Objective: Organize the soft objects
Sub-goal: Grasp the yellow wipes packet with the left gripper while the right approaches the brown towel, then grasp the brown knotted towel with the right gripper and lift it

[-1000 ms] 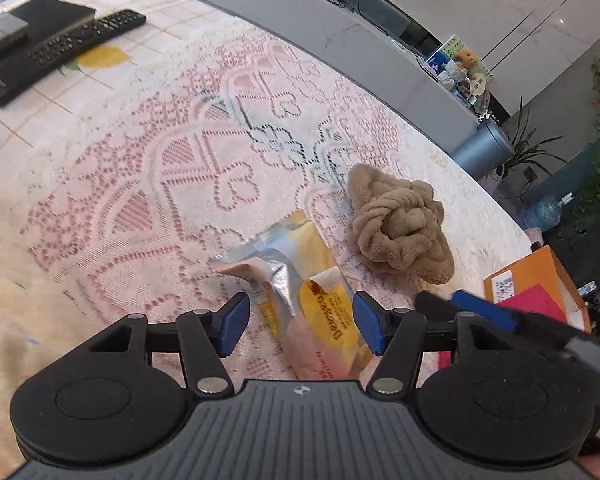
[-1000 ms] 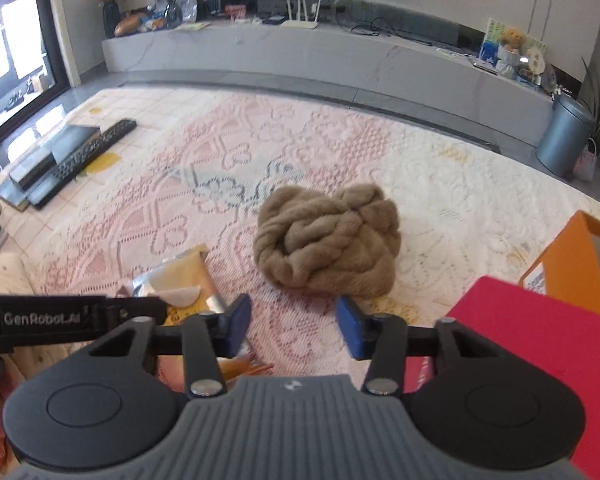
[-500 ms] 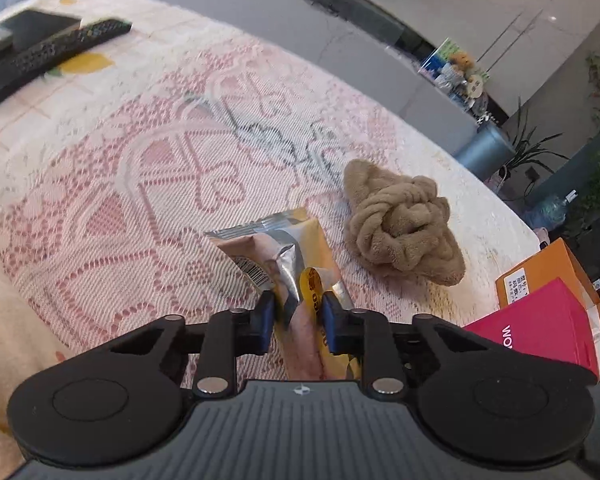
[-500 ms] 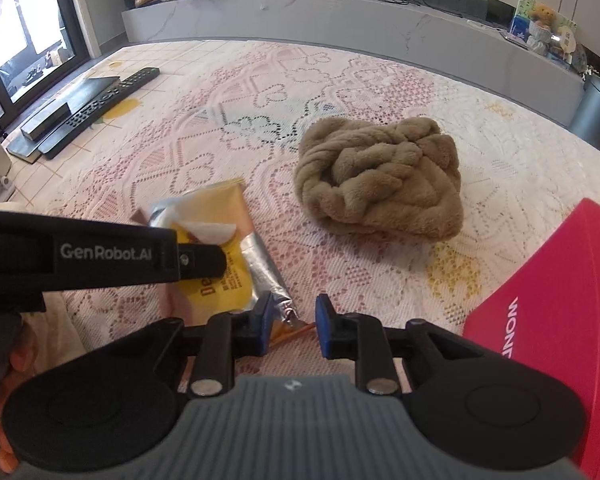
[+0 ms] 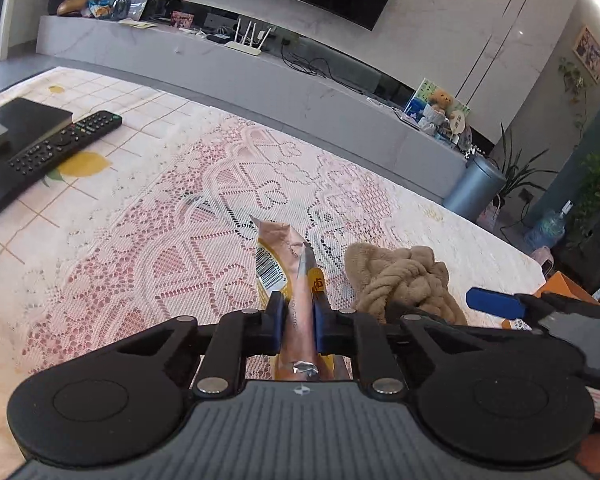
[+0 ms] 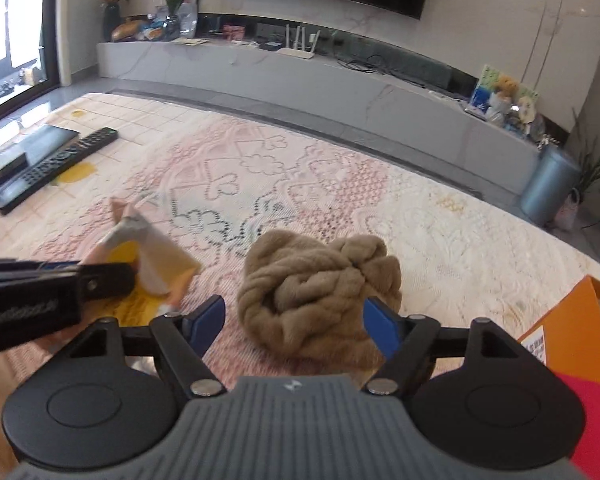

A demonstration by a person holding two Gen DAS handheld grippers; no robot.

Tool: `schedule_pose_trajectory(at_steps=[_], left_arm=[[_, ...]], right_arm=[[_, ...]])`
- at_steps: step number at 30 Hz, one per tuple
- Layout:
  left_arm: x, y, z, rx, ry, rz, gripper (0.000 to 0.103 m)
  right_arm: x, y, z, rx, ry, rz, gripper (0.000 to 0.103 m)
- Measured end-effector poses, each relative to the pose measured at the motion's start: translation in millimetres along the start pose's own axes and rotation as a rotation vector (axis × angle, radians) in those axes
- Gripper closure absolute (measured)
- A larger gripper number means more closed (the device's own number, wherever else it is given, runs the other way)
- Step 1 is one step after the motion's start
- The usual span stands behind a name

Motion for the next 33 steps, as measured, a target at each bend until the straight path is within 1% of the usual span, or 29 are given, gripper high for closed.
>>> schedule_pose_trajectory(at_steps=[2,3,5,7,8,9,10,11,12,13,14,15,16,17,18,21,22,24,26,28,33], left_arm=[[8,2,-4,0.004,0.016,0.025,0.086],[13,5,-5,-0.01,0.033,0.037,0.086],[18,10,-5,-0.042,0.049,0.036,0.087],[18,12,-5,-0.052,0.05,0.033,0.086],[18,13,-6,-0.054,0.05,0.036,0.084],[19,14,-7,-0.057,0.057,0.042,0.083],[19,15,-9,-0.066,0.058,0.042,0.081],[19,16,-9,-0.077,0.058,0.043,0.074],[20,17,-9,-0.083,0.062,0.045,0.07],[21,18,-10,-0.087,0.07,0.047,0.063],[22,19,-10,-0.093,0.08,0.05,0.058],[24,20,-11,-0.1,0.088,0.055,0.055],[25,21,-12,-0.107,0.093,0.059,0.052],[25,22,-13,-0.118,0.095,0.058,0.051],[25,23,-13,-0.126,0.097,0.056,0.051],[25,21,-13,-0.116,0.096,0.042,0.065],[24,19,-13,-0.109,0.096,0.03,0.073],[23,15,-15,-0.083,0.085,0.038,0.074],[22,12,-16,-0.066,0.074,0.039,0.077],[20,9,-17,-0.048,0.06,0.036,0.079],[17,-3,-21,0.014,0.033,0.008,0.082]], right_arm=[[13,2,0,-0.009,0.01,-0.013,0.021],[21,2,-1,0.002,0.029,-0.004,0.021],[35,1,-7,0.059,0.076,0.031,0.019],[42,1,-17,0.104,0.093,0.015,0.018],[43,-1,-22,0.127,0.099,0.013,0.022],[44,-3,-25,0.146,0.101,0.005,0.03],[43,-6,-28,0.161,0.093,0.002,0.033],[41,-8,-30,0.181,0.076,0.005,0.039],[39,-10,-31,0.199,0.063,0.01,0.045],[36,-13,-32,0.216,0.049,0.012,0.049],[34,-14,-32,0.224,0.038,0.016,0.055],[32,-14,-33,0.225,0.03,0.016,0.061],[29,-14,-33,0.22,0.022,0.016,0.064],[26,-13,-32,0.208,0.013,0.014,0.071],[21,-12,-31,0.196,0.003,0.016,0.075],[3,-7,-28,0.164,-0.032,0.075,0.077],[-4,-4,-29,0.148,-0.041,0.083,0.077],[-14,2,-33,0.112,-0.044,0.09,0.077],[-14,6,-40,0.092,-0.027,0.089,0.077],[-6,7,-50,0.105,0.0,0.101,0.077],[-5,6,-52,0.145,-0.021,0.095,0.076]])
Point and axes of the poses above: each gripper's, at about its wrist camera, not at the fingertips, and x roughly the way its jaws point, y to its left, z to its top, the point moved 3 cm from there along x, roughly the way its jaws point, and after that the axes turned 9 degrees about -x, right-handed, at the moved point
